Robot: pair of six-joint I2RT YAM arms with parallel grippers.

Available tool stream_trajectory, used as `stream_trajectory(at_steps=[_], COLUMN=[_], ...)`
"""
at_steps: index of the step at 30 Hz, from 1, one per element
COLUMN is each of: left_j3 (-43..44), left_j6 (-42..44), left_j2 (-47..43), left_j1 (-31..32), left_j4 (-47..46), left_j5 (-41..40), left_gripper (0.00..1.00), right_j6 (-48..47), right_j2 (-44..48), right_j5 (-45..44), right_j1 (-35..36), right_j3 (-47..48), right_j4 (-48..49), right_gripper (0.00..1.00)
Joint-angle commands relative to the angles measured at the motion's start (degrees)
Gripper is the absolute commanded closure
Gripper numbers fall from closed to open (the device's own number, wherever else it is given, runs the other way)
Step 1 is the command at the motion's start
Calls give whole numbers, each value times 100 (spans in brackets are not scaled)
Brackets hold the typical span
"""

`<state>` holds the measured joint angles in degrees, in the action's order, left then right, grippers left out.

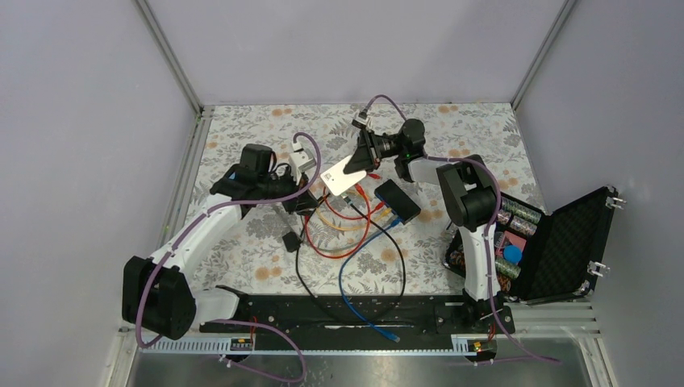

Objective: Insert the plug into the switch port
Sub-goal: Insert the power into the switch port.

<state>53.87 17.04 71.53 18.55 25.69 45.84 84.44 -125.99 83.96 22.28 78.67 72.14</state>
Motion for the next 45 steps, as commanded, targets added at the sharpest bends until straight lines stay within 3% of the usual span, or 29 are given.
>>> stream_trajectory(at_steps=[1, 18, 25, 34, 45], left_j3=[265, 430, 399, 315, 459], left_j6=[-102, -620, -548, -1092, -1092], left_j2=[164, 80, 14, -323, -106], left_j1=[35, 35, 32, 31, 35], left_j4=[30, 34, 545, 256, 323], left_j5=[-96, 50, -306, -181, -135], left_gripper=[100, 100, 100, 100, 100], right_j6=[801, 680, 678, 582, 538], right_j2=[77, 81, 96, 93, 153], right_j5=[339, 370, 371, 363, 397], right_j1=[183, 207, 206, 206, 215], right_j3=[168, 148, 240, 212, 153], right_j4=[1245, 1250, 1250, 1250, 1250], right_gripper=[100, 100, 100, 100, 100])
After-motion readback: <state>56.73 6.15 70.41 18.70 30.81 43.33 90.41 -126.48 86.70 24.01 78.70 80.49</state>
